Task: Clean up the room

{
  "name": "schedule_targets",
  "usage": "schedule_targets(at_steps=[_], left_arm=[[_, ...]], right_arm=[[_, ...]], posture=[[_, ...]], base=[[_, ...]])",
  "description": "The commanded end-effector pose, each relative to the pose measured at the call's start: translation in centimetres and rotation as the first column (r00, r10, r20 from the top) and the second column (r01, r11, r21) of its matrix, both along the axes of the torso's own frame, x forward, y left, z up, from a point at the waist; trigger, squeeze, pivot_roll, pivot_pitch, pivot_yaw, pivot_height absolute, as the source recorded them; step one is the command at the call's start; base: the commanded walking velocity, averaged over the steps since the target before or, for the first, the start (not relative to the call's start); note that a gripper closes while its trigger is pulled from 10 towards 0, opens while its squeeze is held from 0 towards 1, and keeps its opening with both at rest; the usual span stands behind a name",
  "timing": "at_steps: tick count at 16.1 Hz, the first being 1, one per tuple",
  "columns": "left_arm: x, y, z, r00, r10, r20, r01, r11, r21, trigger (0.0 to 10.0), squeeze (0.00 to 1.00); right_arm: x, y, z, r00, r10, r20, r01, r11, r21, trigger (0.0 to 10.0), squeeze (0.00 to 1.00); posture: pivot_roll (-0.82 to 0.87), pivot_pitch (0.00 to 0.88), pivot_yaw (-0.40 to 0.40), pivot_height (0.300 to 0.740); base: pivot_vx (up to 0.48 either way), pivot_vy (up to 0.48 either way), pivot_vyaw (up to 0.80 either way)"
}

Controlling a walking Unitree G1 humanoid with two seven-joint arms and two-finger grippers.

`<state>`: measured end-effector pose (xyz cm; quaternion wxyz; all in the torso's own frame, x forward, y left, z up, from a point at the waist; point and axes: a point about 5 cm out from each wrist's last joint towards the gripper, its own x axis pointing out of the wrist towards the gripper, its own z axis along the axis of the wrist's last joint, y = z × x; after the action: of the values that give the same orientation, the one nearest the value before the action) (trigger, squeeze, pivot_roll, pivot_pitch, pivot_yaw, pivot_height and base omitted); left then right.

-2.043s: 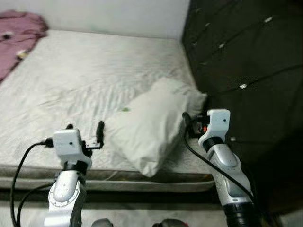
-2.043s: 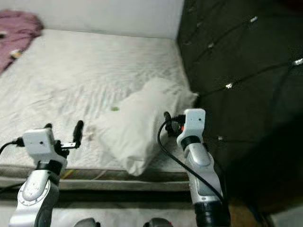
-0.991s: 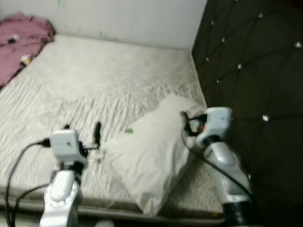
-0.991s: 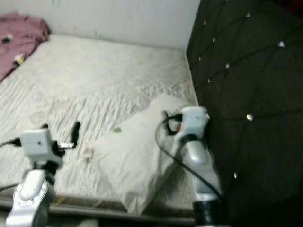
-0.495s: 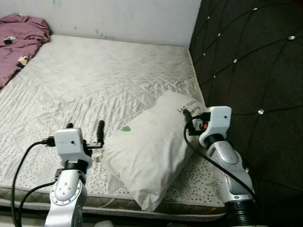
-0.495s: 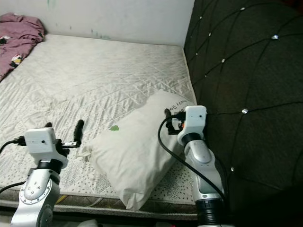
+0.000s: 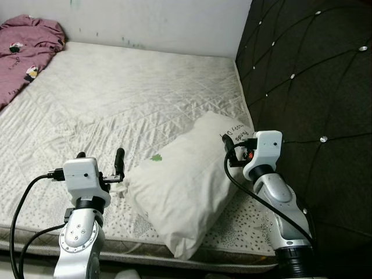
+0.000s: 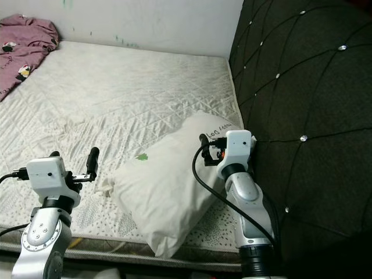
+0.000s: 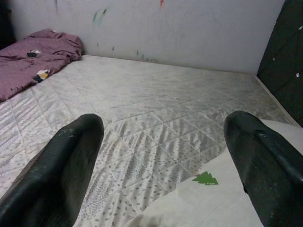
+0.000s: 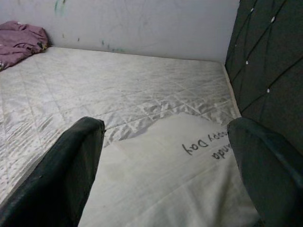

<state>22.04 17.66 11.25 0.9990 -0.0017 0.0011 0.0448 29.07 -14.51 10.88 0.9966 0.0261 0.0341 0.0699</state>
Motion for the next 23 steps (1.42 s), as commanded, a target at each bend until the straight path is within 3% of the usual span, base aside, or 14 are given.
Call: schedule_targets(at_steps=[1,4,8,10,16,17,18,23], left_arm=[[0.2,-0.1,0.0,1.0,-0.007,-0.006,0.007,1.0,-0.005,10.0,0.0],[0.3,-0.2,0.0,1.0,-0.002,-0.004,0.002,1.0,-0.008,10.0,0.0],[0.3,-0.1,0.1,1.0,0.009,0.005,-0.009,1.0,-0.001,10.0,0.0],[0.3,0.1,0.2,1.0,0.019,0.009,-0.019,1.0,0.012,10.0,0.0],[0.2,0.2,0.3,1.0,0.014,0.005,-0.014,1.0,-0.003,10.0,0.0],[0.3,0.1,0.3,1.0,0.012,0.008,-0.012,1.0,-0.004,10.0,0.0],[0.4,0.1,0.5,1.0,0.005,0.014,-0.005,1.0,-0.007,10.0,0.0],[0.1,0.2,0.7,1.0,-0.004,0.024,0.004,1.0,-0.007,10.0,0.0]], right_arm=[[0.1,0.0,0.3,1.0,0.004,0.013,-0.004,1.0,0.0,10.0,0.0],[0.2,0.0,0.4,1.0,0.009,0.016,-0.009,1.0,-0.007,10.0,0.0],[0.3,0.1,0.5,1.0,0.026,0.015,-0.026,1.0,-0.017,10.0,0.0],[0.6,1.0,0.9,0.997,0.073,0.003,-0.073,0.997,0.038,10.0,0.0],[1.0,0.8,0.3,0.998,0.016,-0.065,-0.015,1.0,0.015,10.0,0.0],[1.1,0.8,0.4,0.999,0.01,-0.052,-0.011,1.0,-0.023,10.0,0.0],[1.0,1.5,0.8,0.996,0.088,-0.032,-0.088,0.996,-0.001,10.0,0.0],[0.9,1.5,0.8,0.996,0.066,-0.056,-0.066,0.998,-0.005,10.0,0.0]], posture=[[-0.01,0.0,-0.056,0.667],[-0.01,0.0,-0.06,0.632],[-0.01,0.0,-0.066,0.632],[-0.01,0.0,-0.068,0.632],[-0.01,0.0,-0.079,0.632],[-0.01,0.0,-0.081,0.632],[-0.01,0.009,-0.082,0.632],[0.0,0.021,-0.085,0.632]], base=[[0.0,0.0,0.0],[0.0,0.0,0.0],[0.0,0.0,0.0],[0.0,0.0,0.0],[0.0,0.0,0.0],[0.0,0.0,0.0],[0.0,0.0,0.0],[0.049,0.0,0.0]])
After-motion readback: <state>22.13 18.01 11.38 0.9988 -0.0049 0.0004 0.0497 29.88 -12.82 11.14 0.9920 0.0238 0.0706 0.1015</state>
